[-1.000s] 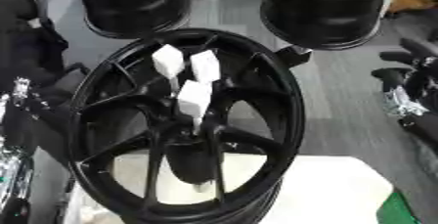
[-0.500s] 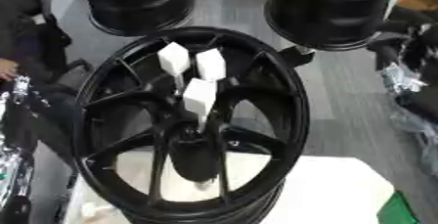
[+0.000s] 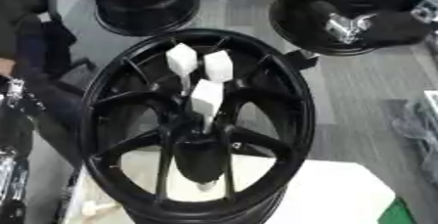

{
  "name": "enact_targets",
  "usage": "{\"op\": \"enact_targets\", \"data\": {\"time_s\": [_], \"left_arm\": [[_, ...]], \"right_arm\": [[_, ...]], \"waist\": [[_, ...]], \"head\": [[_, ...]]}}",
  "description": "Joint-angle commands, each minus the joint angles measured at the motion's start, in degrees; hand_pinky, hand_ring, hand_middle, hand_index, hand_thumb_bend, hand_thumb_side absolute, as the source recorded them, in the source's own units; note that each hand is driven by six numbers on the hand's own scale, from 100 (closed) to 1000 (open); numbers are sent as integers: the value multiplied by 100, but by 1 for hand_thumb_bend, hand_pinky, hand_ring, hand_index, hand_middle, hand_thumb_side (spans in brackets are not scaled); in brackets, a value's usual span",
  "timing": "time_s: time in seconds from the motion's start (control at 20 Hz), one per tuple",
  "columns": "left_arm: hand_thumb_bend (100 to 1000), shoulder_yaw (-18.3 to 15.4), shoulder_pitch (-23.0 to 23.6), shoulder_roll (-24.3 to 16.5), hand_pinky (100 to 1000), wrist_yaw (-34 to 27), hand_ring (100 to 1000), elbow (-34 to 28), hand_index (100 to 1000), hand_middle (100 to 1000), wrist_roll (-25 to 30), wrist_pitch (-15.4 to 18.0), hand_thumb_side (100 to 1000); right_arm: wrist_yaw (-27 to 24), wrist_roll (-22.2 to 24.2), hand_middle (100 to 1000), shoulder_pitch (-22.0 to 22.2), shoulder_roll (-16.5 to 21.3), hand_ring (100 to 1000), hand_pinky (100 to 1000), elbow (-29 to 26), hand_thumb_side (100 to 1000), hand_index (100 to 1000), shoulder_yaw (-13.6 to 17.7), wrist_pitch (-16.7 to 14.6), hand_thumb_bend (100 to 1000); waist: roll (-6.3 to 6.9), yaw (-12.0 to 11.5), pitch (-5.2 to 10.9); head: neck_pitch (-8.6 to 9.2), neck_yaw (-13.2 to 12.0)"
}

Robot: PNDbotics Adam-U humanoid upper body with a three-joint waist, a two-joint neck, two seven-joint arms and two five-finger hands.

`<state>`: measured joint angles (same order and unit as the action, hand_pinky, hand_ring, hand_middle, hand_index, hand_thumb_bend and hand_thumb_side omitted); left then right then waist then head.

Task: Pull the pin out of the wheel hub.

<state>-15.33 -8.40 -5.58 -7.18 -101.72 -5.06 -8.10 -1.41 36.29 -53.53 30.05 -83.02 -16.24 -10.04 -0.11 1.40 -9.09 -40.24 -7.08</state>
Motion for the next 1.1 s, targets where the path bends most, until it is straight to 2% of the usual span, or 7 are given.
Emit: {"op": "enact_targets", "data": {"time_s": [0.05,0.25,0.6,0.85,1.1], "left_arm": [[666,38,-40,-138,615,26,626,-73,761,691,37,7,649],[669,42,-50,-132,615,28,625,-63,761,690,47,5,648],[671,48,-46,-113,614,15,622,-39,760,688,56,6,648],[671,56,-46,-102,614,12,620,-27,761,687,69,5,648],[673,55,-46,-99,614,10,620,-21,761,687,68,6,648]], "right_arm": [[143,513,905,-397,-283,797,846,628,470,1000,-230,-87,192],[815,869,913,-679,-857,812,851,1408,472,1000,-267,-369,203],[1717,1034,907,-810,-1561,822,859,2275,476,1000,-101,-858,221],[2090,1176,905,-796,-1853,829,866,2589,479,1000,-46,-1065,237],[2337,1239,906,-801,-1984,836,873,2723,478,1000,-15,-1187,250]], "waist": [[10,-35,76],[27,-95,54],[59,-138,44],[66,-150,42],[67,-161,51]], "head": [[-16,54],[-14,106],[-11,208],[-12,253],[-24,285]]}}
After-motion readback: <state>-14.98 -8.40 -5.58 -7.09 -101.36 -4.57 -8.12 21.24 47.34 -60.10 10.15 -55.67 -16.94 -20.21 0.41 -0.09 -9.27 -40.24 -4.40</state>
